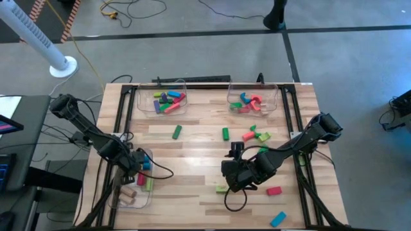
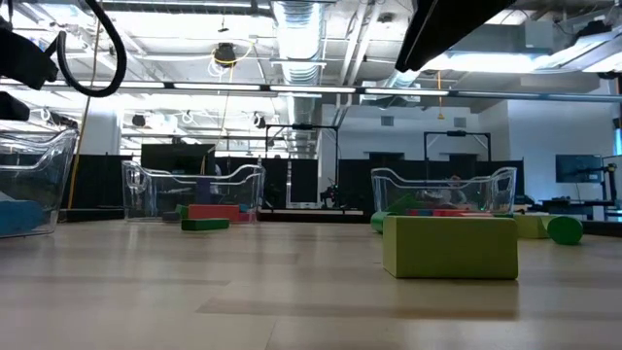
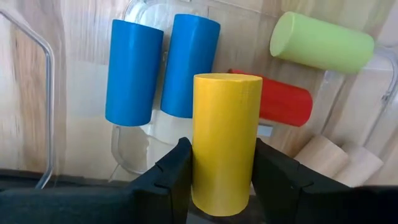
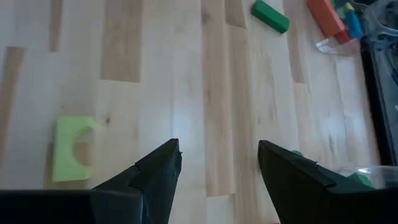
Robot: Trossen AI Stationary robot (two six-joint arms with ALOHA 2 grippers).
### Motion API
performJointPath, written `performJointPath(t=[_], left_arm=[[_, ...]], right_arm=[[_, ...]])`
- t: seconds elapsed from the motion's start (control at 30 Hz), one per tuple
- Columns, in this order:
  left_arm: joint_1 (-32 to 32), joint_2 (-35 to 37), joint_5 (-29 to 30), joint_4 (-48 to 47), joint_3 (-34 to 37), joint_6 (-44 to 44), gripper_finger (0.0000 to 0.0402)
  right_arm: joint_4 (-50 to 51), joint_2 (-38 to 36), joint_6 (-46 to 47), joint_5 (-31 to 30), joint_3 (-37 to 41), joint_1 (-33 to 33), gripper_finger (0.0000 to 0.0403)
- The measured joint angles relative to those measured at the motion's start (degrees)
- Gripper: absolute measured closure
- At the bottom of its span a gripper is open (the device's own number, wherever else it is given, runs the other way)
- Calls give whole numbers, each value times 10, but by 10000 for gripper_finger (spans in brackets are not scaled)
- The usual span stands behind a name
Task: Sort blocks by size
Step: Put the yellow cylindrical block into the bottom left transparent bin, then put the light green arch block into the top right transparent bin
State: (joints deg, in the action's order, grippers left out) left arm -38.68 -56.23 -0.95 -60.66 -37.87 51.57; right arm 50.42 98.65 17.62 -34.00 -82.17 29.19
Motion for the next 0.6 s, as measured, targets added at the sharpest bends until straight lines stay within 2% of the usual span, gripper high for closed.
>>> performJointPath(t=[0.3, 0.6], left_arm=[[0, 0, 12, 1, 0, -14, 257], [0, 0, 17, 2, -1, -22, 202]], right_arm=[[-22, 0, 1, 12, 0, 25, 152], [-34, 0, 31, 14, 0, 61, 152]])
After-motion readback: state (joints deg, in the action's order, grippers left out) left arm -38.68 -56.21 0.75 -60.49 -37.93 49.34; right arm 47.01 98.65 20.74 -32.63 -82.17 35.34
